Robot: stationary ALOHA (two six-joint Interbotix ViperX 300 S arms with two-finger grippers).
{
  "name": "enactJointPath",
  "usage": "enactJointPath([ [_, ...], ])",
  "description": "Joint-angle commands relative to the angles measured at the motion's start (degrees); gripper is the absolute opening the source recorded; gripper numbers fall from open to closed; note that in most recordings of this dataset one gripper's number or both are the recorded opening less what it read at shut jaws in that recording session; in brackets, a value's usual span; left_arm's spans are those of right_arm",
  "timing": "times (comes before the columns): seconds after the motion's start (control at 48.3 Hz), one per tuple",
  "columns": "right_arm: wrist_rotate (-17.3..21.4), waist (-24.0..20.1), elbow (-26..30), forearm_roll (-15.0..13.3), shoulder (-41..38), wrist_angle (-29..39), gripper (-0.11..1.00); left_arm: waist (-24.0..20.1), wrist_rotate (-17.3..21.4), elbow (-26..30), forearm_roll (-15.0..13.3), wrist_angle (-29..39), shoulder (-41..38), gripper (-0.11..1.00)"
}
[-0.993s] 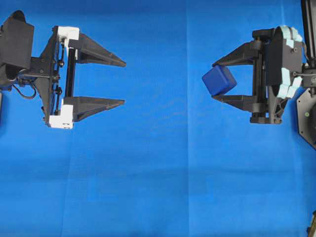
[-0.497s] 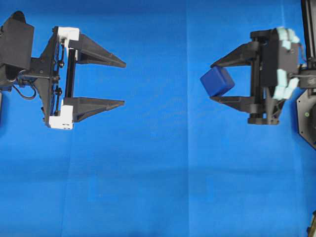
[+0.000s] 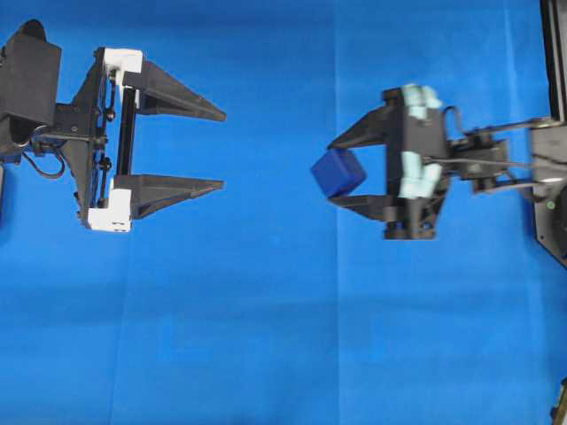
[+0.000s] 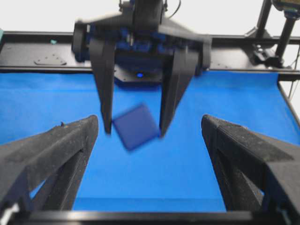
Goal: Handover the blue block to the right arm after grasping it with the left arm, then place it in the designated position.
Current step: 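Move the right gripper with the cube toward the table center and lower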
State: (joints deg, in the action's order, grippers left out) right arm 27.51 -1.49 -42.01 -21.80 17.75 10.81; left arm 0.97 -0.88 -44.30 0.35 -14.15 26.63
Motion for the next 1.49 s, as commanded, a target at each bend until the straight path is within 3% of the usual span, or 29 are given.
enactJointPath([
  [0.0, 0.3, 0.4, 0.6, 0.1, -2.3, -3.5, 0.47, 0.2, 0.0, 0.9, 0.1, -0.4, 0.8, 0.93],
  [0.662, 0.4, 3.3, 3.6, 1.6, -23.8, -22.9, 0.47, 0.2, 0.0, 1.0, 0.1, -0.4, 0.4, 0.93],
  [0.973, 0.4, 3.6, 8.3, 1.6, -31.6, -24.6, 0.47, 0.2, 0.0, 0.9, 0.1, -0.3, 0.5, 0.93],
  [1.469, 0.4, 4.0, 8.1, 1.6, -32.4, -25.0, 0.47, 0.2, 0.0, 0.8, 0.1, -0.4, 0.7, 0.93],
])
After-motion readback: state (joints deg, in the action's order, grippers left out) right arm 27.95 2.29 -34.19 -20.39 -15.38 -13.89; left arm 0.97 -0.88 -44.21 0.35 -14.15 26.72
